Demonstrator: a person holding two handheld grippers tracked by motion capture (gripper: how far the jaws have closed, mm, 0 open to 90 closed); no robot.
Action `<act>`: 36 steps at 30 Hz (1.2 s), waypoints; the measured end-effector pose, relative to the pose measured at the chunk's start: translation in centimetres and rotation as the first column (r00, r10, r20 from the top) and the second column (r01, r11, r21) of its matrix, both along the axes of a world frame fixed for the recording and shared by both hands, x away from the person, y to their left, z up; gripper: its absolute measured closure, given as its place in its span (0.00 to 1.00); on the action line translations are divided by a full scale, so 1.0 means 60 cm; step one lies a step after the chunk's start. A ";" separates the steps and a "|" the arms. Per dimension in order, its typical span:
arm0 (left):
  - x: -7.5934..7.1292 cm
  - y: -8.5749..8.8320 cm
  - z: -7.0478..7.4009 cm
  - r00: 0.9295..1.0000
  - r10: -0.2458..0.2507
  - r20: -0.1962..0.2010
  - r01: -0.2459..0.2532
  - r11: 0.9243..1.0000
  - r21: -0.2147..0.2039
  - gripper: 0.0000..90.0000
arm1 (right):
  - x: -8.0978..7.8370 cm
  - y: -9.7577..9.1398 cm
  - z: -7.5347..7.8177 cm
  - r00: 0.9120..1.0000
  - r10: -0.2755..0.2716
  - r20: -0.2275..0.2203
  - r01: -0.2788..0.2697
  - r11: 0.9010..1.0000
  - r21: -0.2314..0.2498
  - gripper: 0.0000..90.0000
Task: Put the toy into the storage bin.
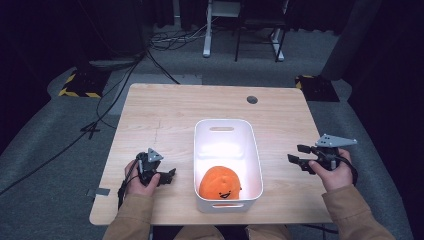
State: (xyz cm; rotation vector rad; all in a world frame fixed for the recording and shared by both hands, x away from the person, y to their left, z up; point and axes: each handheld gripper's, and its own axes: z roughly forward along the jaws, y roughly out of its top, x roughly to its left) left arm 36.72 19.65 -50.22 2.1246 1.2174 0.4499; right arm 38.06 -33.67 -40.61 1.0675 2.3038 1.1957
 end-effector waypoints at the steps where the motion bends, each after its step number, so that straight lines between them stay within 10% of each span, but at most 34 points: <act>1: 0.000 0.000 0.000 1.000 0.000 0.000 0.000 1.000 0.000 0.14 | 0.001 -0.006 -0.007 1.000 -0.003 -0.001 0.003 1.000 -0.010 0.43; 26: 0.000 0.000 0.000 1.000 0.001 0.000 -0.001 1.000 -0.002 0.14 | -0.011 -0.045 -0.121 0.994 -0.081 -0.075 0.072 0.990 -0.120 0.36; 36: 0.000 0.000 0.000 1.000 0.001 0.000 -0.001 1.000 -0.002 0.14 | -0.028 -0.044 -0.159 0.993 -0.113 -0.033 0.109 0.989 -0.104 0.30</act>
